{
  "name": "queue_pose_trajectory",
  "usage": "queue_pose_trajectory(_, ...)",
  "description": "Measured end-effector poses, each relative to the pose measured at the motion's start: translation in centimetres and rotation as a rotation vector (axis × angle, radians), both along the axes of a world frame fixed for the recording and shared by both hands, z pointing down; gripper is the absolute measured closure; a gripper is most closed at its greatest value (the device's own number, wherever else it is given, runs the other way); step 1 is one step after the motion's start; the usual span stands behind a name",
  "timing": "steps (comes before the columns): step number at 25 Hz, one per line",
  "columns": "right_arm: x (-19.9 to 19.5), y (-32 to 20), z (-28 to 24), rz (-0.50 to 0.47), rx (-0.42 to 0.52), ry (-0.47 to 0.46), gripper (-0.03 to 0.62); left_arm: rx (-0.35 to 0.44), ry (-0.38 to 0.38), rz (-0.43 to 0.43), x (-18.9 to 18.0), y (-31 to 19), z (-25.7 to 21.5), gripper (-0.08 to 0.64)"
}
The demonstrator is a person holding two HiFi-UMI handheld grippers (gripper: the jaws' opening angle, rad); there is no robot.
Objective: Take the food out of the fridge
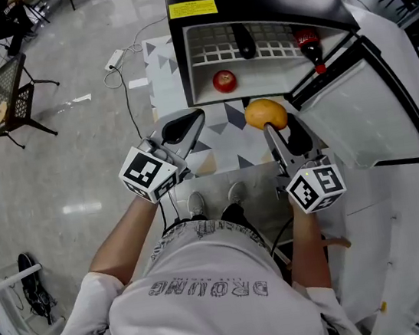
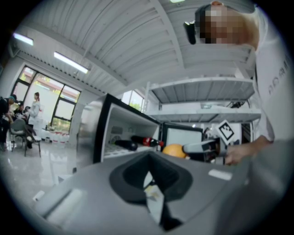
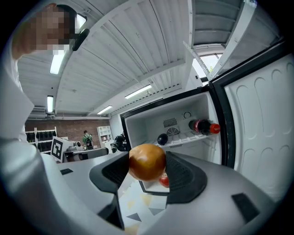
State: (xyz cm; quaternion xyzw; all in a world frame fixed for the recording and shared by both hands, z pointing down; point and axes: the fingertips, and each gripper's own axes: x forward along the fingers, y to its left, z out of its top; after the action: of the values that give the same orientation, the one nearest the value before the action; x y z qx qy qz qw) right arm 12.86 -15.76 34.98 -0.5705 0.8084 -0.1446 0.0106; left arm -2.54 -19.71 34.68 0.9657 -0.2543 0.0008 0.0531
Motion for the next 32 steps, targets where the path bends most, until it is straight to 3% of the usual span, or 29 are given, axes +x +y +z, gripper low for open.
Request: queue_pose_trajectory(32, 0.4, -0.6, 0.3, -0.024, -0.022, -0.015, 0.348, -0.007, 0.009, 0.007, 1.1, -0.7, -0.1, 0.552)
